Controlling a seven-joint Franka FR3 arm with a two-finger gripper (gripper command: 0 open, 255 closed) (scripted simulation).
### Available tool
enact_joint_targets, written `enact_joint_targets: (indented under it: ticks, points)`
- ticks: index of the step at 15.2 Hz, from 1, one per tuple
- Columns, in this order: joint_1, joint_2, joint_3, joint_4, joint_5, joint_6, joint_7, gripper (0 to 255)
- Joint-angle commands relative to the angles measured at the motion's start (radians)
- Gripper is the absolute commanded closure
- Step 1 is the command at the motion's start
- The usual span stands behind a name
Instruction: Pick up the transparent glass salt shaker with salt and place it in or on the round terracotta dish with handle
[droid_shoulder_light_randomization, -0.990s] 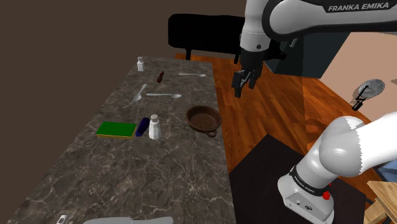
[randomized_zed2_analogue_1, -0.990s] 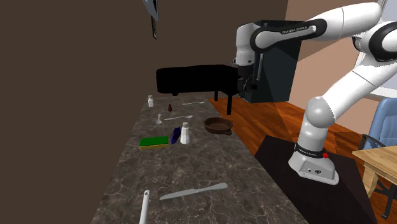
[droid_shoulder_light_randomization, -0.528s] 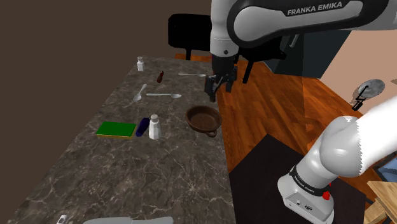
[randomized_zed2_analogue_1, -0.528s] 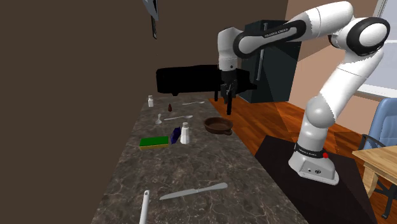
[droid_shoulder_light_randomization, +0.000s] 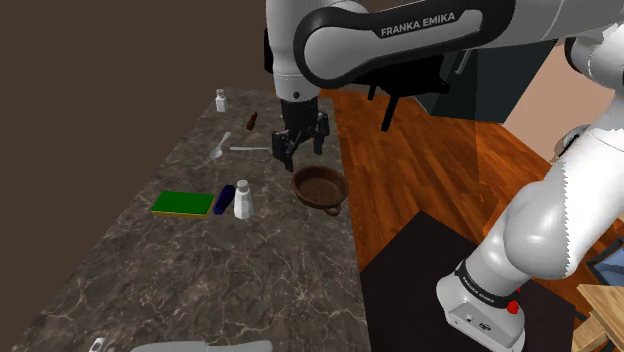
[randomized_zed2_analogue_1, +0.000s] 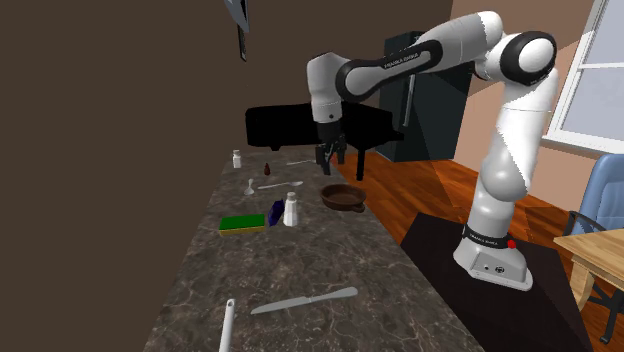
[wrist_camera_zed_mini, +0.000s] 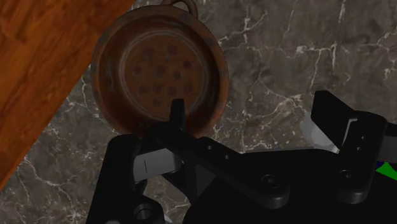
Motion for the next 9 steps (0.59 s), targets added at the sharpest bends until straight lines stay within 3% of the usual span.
enact_joint_targets:
  ticks: [1, 9]
  points:
    - [0.016, 0.087, 0.018, 0.086, -0.034, -0.014, 0.044, 0]
    - [0.146, 0.456, 0.04, 0.493, -0.181, -0.117, 0.189, 0]
